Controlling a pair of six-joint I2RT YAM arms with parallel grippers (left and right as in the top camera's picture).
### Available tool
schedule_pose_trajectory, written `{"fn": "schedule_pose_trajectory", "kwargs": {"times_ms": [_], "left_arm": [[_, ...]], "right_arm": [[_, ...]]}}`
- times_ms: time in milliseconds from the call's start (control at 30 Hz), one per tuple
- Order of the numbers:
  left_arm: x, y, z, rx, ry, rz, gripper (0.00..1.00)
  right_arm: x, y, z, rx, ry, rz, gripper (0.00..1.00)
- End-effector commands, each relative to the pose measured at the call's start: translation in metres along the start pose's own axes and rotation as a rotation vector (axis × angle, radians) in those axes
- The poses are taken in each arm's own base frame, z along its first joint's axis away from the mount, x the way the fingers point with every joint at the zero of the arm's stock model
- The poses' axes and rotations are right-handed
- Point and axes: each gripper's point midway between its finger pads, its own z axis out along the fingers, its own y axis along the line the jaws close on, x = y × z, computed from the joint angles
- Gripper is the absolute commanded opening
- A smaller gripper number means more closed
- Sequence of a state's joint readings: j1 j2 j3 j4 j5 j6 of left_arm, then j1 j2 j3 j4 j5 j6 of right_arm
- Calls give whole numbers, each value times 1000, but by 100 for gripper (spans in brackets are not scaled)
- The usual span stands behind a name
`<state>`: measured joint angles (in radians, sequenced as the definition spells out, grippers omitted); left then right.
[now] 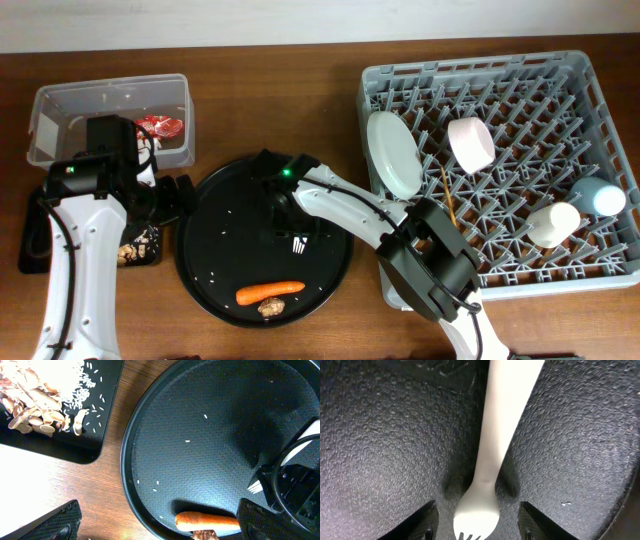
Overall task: Sort waste into correct bins and load items into the dishwasher rack
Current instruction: 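Grasp the white plastic fork on the platter with the right gripper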
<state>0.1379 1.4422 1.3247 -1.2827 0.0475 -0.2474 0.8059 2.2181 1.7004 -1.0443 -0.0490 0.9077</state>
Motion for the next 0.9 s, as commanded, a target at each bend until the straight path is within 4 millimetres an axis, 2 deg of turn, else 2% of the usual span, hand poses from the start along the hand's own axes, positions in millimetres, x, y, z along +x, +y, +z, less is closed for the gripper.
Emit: {"fn": "schedule_pose_trajectory", "kwargs": {"times_ms": [0,100,200,300,367,600,700,767,833,867], "left_arm": [[0,1,0,-3,1,-9,99],[1,1,0,-3,1,-9,99],[1,1,0,-3,1,-9,99],[0,1,0,-3,1,-9,99],[0,1,0,-3,1,-9,99],[1,1,0,-3,1,-9,99],[0,1,0,-3,1,-9,99],[0,1,0,-3,0,-9,99],[0,1,0,-3,-1,-9,99],[0,1,0,-3,-1,-9,99]], "right_arm": [[0,-4,7,34,-10,6,52],[0,-6,10,43,-7,13,50],[5,-12,23,80,26,14,49],[7,-12,25,77,36,15,45],[8,-11,25,74,42,15,36],[12,-11,20,57,72,15,24],[-3,-18,-6,20,38,23,23],[-19,-26,-38,-25,-11,-1,22],[-32,-40,-80,-58,-91,-23,22],[-36,-49,-108,-75,-145,-48,22]]}}
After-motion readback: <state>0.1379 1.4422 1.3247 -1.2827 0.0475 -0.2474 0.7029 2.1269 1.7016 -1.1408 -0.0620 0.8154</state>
